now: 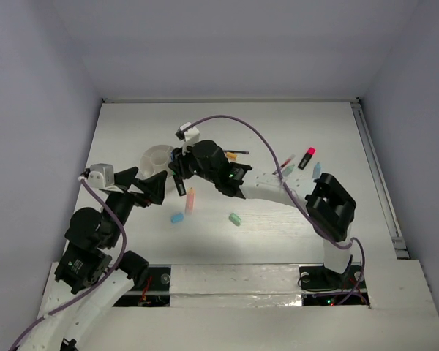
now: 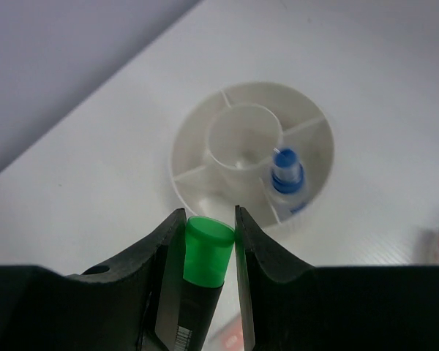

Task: Sort the stationery into containers
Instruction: Pick up the pen from the center of the board, then place the pen in the storage box.

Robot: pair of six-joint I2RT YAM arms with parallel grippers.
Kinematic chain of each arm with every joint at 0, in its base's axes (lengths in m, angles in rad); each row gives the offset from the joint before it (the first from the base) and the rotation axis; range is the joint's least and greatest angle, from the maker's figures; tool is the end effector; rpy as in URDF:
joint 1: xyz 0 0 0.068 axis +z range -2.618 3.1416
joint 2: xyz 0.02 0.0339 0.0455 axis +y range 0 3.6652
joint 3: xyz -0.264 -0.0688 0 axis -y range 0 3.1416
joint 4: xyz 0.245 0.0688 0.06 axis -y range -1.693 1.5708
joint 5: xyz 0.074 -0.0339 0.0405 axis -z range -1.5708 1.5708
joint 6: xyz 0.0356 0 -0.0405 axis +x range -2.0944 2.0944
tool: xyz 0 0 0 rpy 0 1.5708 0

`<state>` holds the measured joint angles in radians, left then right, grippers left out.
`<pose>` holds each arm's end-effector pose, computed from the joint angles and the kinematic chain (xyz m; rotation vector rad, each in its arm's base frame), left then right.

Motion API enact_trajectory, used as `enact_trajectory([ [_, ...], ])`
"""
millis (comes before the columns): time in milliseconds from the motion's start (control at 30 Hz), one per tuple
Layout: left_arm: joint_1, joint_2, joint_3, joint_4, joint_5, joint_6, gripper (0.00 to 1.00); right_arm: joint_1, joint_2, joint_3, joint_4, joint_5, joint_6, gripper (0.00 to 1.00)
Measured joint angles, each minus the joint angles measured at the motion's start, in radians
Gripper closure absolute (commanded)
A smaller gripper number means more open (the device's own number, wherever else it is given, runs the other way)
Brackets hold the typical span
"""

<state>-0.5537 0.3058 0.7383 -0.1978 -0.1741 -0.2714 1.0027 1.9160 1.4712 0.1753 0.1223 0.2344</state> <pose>0.0642 -0.0324 0.3755 0.0422 1.3623 -0.5800 0.2521 0.3868 0.2816 -0.6311 1.7980 0.7453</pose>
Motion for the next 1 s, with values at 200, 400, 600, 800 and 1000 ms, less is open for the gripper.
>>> enact_trajectory([
  [200, 0.032, -0.063, -0.009, 0.001, -0.059, -0.009, 0.01, 0.040, 0.011, 0.035, 0.175, -0.017, -0.069, 0.86],
  [400, 0.060, -0.122, -0.011, 0.013, -0.103, -0.020, 0.01, 0.043, 0.056, 0.087, 0.332, -0.022, -0.146, 0.88],
  [600, 0.065, -0.125, -0.011, 0.019, -0.116, -0.024, 0.01, 0.043, 0.172, 0.146, 0.448, -0.008, -0.242, 0.88],
  [800, 0.074, -0.125, -0.012, 0.018, -0.116, -0.026, 0.01, 0.043, 0.245, 0.150, 0.518, 0.014, -0.312, 0.88],
  [1000, 0.089, -0.125, -0.012, 0.021, -0.114, -0.026, 0.01, 0.044, 0.253, 0.150, 0.607, 0.034, -0.355, 0.88],
])
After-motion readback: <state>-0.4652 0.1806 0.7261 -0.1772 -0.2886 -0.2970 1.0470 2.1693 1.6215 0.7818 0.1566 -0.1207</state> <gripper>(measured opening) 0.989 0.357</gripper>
